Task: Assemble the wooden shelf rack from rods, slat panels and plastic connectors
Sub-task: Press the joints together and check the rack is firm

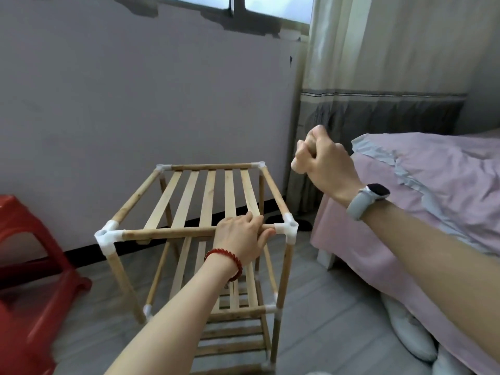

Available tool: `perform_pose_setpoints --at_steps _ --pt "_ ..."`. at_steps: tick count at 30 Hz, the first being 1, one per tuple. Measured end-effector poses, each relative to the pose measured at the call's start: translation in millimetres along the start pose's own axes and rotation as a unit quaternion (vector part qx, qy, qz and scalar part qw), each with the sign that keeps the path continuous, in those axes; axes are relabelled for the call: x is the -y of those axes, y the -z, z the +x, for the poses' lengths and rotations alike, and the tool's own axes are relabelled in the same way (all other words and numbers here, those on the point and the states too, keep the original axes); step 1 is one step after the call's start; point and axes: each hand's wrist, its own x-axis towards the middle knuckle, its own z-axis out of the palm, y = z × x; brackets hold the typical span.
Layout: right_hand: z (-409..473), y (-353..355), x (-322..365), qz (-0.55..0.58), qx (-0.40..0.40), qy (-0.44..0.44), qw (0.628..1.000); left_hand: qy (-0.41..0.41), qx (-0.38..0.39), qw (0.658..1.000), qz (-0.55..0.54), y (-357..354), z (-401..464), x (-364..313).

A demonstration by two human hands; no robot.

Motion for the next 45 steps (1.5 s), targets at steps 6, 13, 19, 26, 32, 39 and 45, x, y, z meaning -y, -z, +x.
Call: perform_pose_setpoints --at_steps 6,13,19,26,32,39,45 --pt "-44.3 -20.8 -18.2 -0.181 0.194 0.009 0.964 0.003 0.007 1.0 -0.008 -0.1 -1.3 2.5" --pt "-51.7 -31.3 -16.3 -0.092 0.068 -0.003 0.993 0.014 0.014 1.0 -0.021 0.0 -0.7 3.6" --pt "-47.6 -40.2 -15.4 -0.091 0.193 0.004 0.977 -0.002 0.03 0.997 -0.071 17.6 -15.0 47.2" --pt "-69.9 -97.4 29.5 0.082 0.281 0.033 0.956 0.199 0.11 0.974 0.016 46.5 -69.6 166.7" --pt "-73.5 -114.1 31.7 0.037 0.226 0.088 0.97 0.192 0.031 0.98 -0.046 44.7 -96.2 178.4" --pt "-59.5 -99.8 -25.8 -0.017 0.185 0.019 0.982 0.025 0.028 0.998 -0.044 56.1 -97.9 124.8" --pt "-35.1 -84.7 -68.7 -0.022 0.163 -0.127 0.978 -0.082 0.126 0.982 -0.115 53.4 -72.9 54.6"
